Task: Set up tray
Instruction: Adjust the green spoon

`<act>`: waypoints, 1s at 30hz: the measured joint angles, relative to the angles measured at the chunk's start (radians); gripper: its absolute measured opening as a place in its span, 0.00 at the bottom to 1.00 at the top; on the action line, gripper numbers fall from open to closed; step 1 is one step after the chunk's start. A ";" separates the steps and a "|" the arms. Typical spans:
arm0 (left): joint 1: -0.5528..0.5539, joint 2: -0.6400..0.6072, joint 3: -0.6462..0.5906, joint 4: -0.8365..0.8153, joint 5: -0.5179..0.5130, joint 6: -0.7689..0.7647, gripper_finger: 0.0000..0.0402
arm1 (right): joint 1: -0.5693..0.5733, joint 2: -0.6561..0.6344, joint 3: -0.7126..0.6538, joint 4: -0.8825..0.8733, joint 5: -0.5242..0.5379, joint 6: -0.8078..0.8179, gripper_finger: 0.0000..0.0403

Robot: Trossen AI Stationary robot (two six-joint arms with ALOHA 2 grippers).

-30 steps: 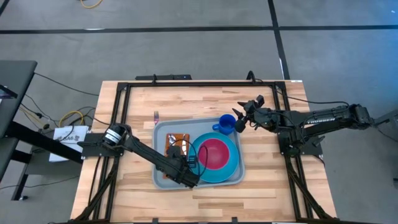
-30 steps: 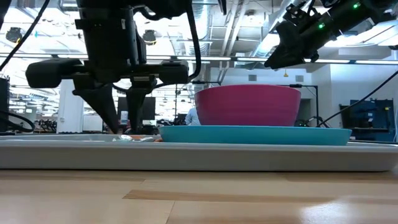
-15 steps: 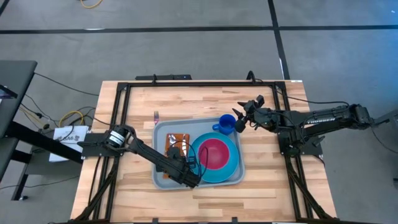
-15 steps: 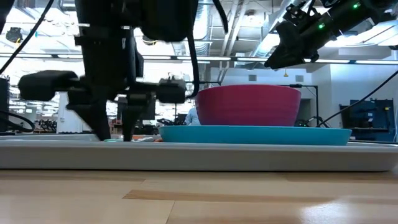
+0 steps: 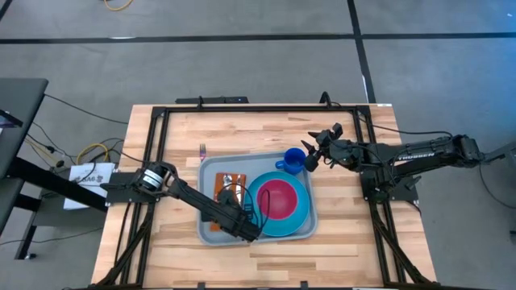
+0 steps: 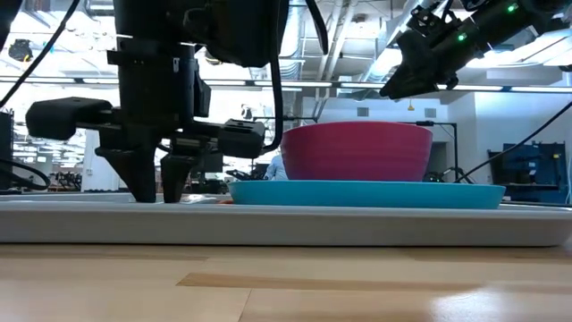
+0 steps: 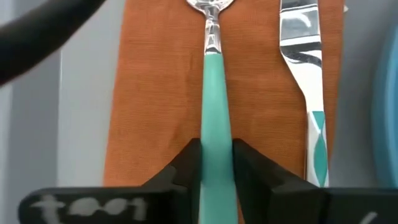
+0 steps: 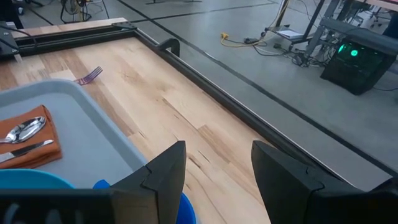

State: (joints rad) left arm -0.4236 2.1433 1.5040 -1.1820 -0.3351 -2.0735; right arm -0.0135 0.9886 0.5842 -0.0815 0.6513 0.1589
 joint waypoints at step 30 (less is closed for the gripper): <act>-0.050 0.003 0.100 -0.215 0.069 -0.005 0.14 | 0.000 0.000 0.000 -0.001 0.000 0.000 0.44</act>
State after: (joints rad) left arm -0.4734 2.1468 1.6035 -1.3975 -0.2660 -2.0788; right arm -0.0135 0.9886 0.5842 -0.0822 0.6514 0.1589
